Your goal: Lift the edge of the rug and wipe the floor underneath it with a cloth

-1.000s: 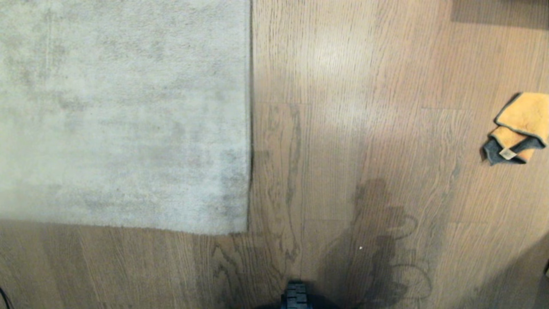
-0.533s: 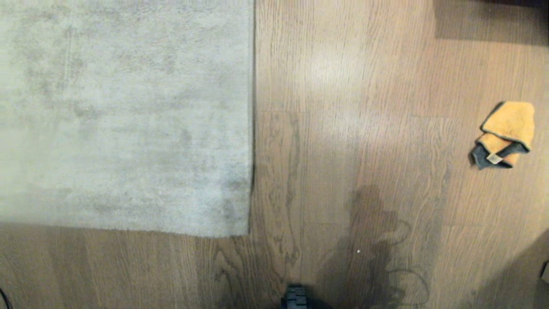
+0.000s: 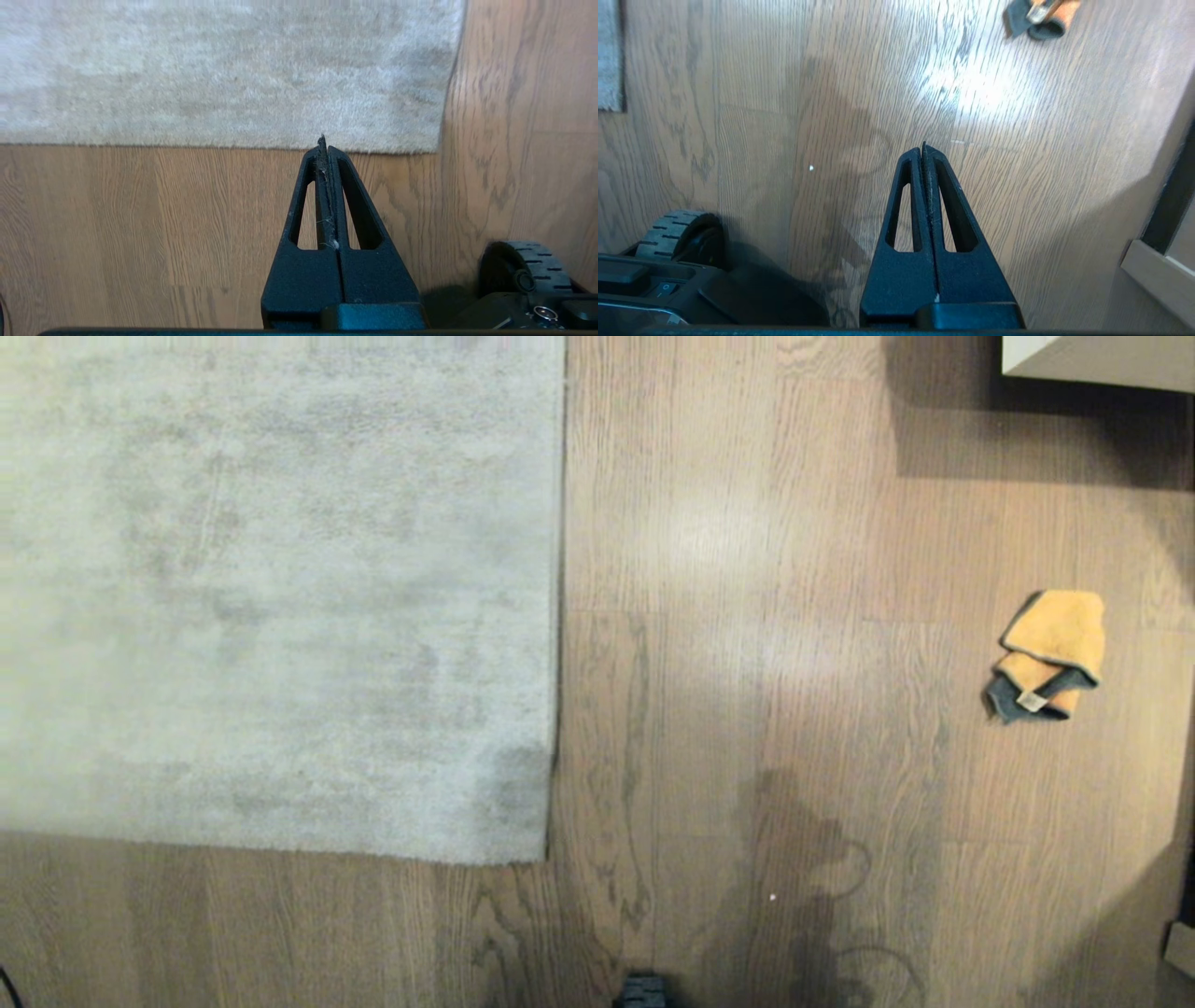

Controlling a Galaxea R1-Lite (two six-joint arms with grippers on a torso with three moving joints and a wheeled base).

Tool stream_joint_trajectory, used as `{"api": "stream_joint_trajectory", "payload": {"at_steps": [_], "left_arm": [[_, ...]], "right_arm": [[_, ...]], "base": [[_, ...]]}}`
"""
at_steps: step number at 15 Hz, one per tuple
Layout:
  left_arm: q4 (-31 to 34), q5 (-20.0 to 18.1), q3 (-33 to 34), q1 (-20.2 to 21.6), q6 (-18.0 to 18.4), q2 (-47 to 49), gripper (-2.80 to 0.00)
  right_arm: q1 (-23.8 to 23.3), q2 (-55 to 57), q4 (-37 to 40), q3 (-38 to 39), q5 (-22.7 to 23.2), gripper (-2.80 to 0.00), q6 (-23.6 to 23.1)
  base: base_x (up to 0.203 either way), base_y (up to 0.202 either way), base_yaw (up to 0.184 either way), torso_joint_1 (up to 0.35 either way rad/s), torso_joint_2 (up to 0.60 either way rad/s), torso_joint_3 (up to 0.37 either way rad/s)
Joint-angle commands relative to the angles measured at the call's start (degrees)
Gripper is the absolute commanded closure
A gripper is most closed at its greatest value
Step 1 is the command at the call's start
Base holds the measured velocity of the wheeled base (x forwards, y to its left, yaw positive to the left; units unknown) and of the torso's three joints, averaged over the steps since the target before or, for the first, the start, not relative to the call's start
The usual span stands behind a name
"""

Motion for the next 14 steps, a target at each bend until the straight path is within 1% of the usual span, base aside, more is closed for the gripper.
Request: {"api": "stream_joint_trajectory", "payload": {"at_steps": [1, 14], "left_arm": [[0.0, 0.0, 0.0, 0.0, 0.1, 0.0, 0.00], [0.0, 0.1, 0.0, 0.0, 0.2, 0.0, 0.00]], "right_arm": [[0.0, 0.1, 0.0, 0.0, 0.0, 0.00, -0.1], [0.0, 0.1, 0.0, 0.0, 0.0, 0.00, -0.1]], "base": [[0.000, 0.000, 0.000, 0.002, 0.00, 0.207], [0.000, 0.000, 0.000, 0.001, 0.00, 0.202]]}}
